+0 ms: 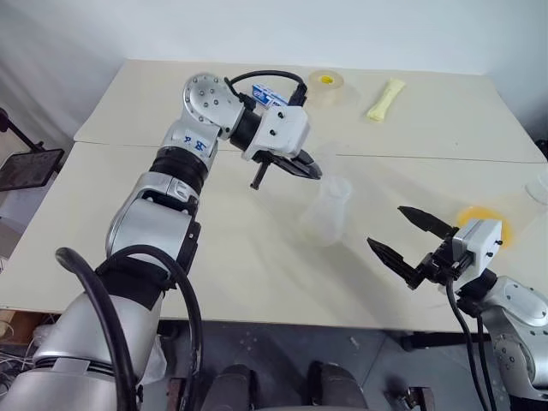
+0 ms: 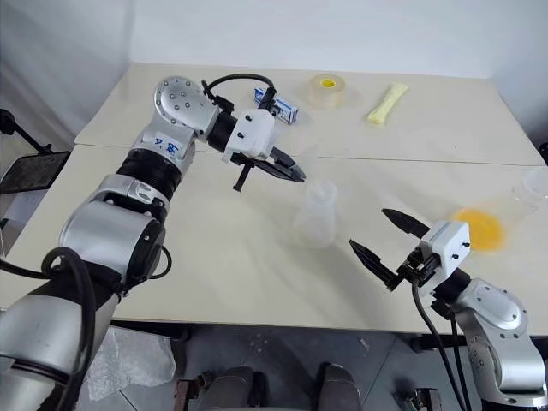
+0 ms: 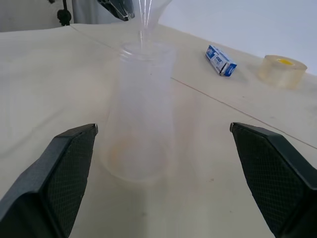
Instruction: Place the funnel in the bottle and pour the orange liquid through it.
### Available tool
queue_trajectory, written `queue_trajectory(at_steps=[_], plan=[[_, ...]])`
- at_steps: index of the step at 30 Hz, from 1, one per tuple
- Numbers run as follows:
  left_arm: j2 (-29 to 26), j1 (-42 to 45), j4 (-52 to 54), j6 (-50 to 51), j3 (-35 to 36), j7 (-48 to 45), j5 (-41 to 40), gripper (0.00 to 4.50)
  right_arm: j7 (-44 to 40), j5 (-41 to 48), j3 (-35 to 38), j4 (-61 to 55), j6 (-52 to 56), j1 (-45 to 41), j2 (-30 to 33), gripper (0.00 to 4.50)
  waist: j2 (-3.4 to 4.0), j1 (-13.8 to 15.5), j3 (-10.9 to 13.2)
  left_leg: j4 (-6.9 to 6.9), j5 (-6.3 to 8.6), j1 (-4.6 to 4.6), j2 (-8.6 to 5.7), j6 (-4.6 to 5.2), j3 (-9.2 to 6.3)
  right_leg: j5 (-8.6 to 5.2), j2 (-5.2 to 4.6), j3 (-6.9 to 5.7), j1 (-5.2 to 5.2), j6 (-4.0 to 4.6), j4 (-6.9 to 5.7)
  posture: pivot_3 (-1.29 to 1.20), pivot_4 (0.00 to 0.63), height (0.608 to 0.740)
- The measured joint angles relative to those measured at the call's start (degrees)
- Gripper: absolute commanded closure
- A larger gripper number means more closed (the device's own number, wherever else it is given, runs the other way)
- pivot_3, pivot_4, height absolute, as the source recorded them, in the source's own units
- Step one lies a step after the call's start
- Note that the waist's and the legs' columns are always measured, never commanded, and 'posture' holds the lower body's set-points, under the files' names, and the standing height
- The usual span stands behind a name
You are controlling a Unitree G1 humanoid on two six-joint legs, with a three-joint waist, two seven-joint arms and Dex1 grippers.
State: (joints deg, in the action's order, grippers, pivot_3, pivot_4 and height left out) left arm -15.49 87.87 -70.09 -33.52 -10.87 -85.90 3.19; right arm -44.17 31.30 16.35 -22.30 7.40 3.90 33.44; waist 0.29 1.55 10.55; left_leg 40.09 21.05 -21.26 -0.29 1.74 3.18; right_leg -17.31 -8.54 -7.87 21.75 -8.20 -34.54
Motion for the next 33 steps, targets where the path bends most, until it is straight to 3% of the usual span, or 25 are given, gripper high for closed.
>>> queue_trajectory(at_steps=[2, 5, 17, 26, 33], plan=[[0.3, 0.6, -0.4, -1.0, -0.4, 0.1, 1.1, 4.47, 0.0, -0.5, 0.0, 0.0, -0.3, 0.5, -0.4, 0.00, 0.00, 0.0, 0.0, 0.00, 0.00, 0.00, 0.00, 0.00, 0.00, 0.00, 0.00, 0.00, 0.00, 0.00, 0.00, 0.00, 0.150, 0.740], [1.0, 0.7, -0.7, -2.2, -0.7, 0.2, 2.0, 3.83, 0.0, -0.8, 0.0, 0.0, -1.0, 1.0, -0.5, 0.00, -0.01, 0.0, 0.0, 0.00, 0.00, 0.00, 0.00, 0.00, 0.01, 0.00, 0.00, 0.00, 0.00, 0.00, 0.00, 0.00, 0.150, 0.740], [2.0, 2.3, -1.1, -3.8, -0.8, 0.6, 4.1, 0.01, 0.1, -1.9, -0.1, 0.0, -2.5, 1.6, -1.1, 0.00, -0.02, 0.0, 0.0, 0.00, 0.00, 0.00, 0.01, 0.01, 0.01, 0.00, 0.00, 0.00, 0.01, 0.00, 0.00, 0.00, 0.150, 0.740], [1.5, 2.3, -1.1, 0.6, 2.3, 0.1, 2.0, 0.01, 0.6, -2.2, 0.1, 0.2, -2.6, 1.8, -1.1, 0.00, -0.02, 0.0, 0.0, 0.00, 0.00, 0.00, 0.01, 0.01, 0.01, 0.00, 0.00, 0.00, 0.01, 0.00, 0.00, 0.00, 0.150, 0.740], [-3.4, 0.0, 0.4, 9.9, 9.3, 4.0, -3.1, 0.01, 3.7, -2.1, 3.3, -0.3, -1.7, 5.9, -1.2, 0.00, -0.01, -0.1, 0.0, 0.00, 0.00, 0.04, 0.03, 0.01, -0.01, 0.00, 0.00, 0.03, 0.04, 0.00, -0.11, 0.00, 0.150, 0.740]])
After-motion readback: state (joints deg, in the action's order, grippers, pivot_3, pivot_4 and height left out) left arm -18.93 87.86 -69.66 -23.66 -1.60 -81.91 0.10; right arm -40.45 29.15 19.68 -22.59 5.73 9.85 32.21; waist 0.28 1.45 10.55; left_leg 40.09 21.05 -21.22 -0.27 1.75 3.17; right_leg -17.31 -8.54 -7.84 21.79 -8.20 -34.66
